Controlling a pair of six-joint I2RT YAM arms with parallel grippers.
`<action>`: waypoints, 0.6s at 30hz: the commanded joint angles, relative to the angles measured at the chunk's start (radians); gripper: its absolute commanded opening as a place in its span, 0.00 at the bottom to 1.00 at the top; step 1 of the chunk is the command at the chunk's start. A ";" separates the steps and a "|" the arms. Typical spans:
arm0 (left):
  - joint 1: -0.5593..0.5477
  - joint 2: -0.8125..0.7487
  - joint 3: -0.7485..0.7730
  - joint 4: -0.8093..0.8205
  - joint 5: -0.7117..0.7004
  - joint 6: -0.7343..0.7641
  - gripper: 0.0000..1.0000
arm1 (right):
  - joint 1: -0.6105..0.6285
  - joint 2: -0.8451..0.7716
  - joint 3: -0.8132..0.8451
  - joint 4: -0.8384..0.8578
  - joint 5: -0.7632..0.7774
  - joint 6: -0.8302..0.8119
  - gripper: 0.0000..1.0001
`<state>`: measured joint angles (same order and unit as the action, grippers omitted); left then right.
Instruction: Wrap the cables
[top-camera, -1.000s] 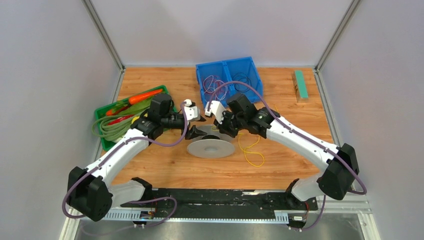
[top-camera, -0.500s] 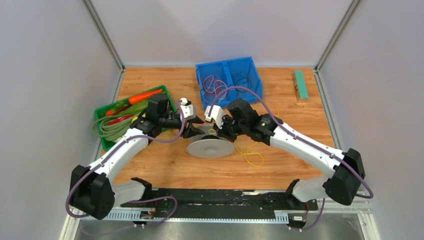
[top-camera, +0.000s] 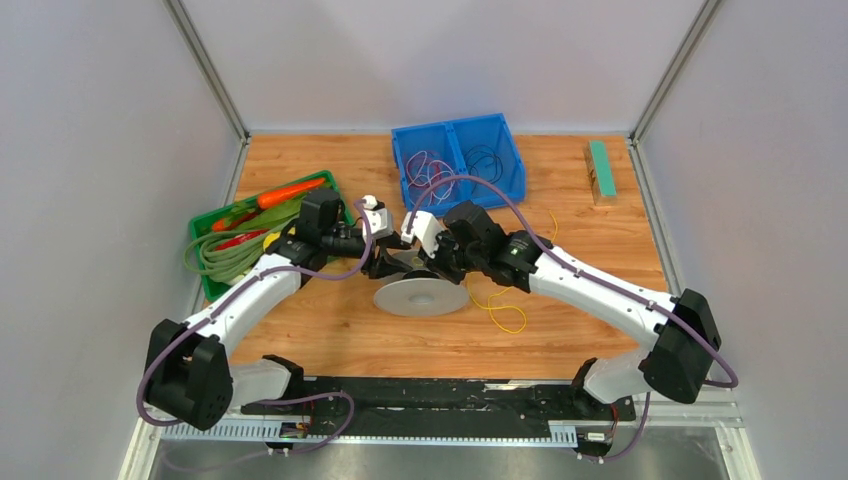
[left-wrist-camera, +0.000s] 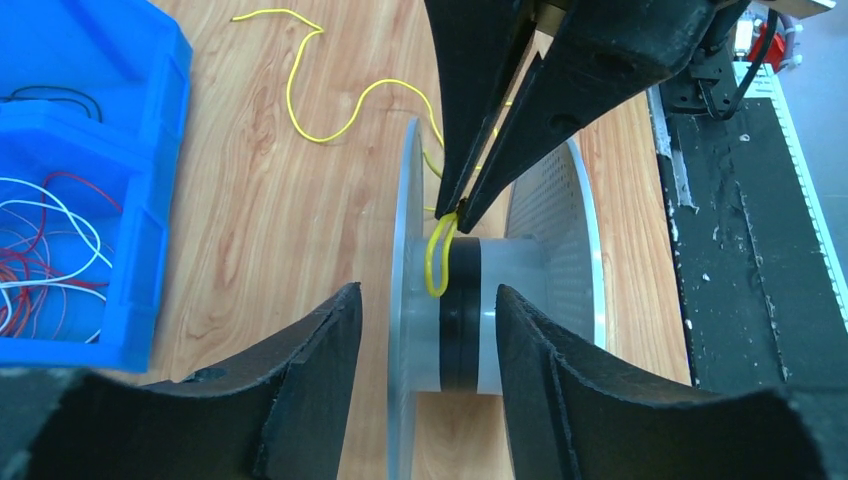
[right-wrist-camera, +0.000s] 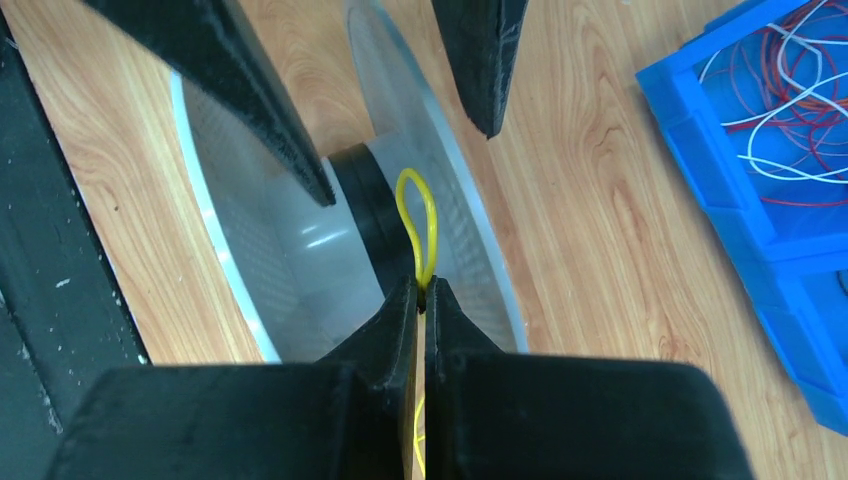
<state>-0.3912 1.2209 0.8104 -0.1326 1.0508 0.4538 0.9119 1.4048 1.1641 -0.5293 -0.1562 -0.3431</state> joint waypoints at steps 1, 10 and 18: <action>0.000 0.015 -0.005 0.042 0.051 -0.001 0.62 | 0.010 -0.003 0.017 0.083 0.066 0.052 0.00; 0.000 0.049 -0.007 0.157 0.035 -0.098 0.58 | 0.010 0.011 0.022 0.092 0.046 0.069 0.00; 0.000 0.088 -0.008 0.206 0.034 -0.145 0.52 | 0.010 0.016 0.026 0.103 0.047 0.081 0.00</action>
<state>-0.3912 1.2945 0.8093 0.0036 1.0531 0.3370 0.9154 1.4181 1.1641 -0.4870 -0.1204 -0.2832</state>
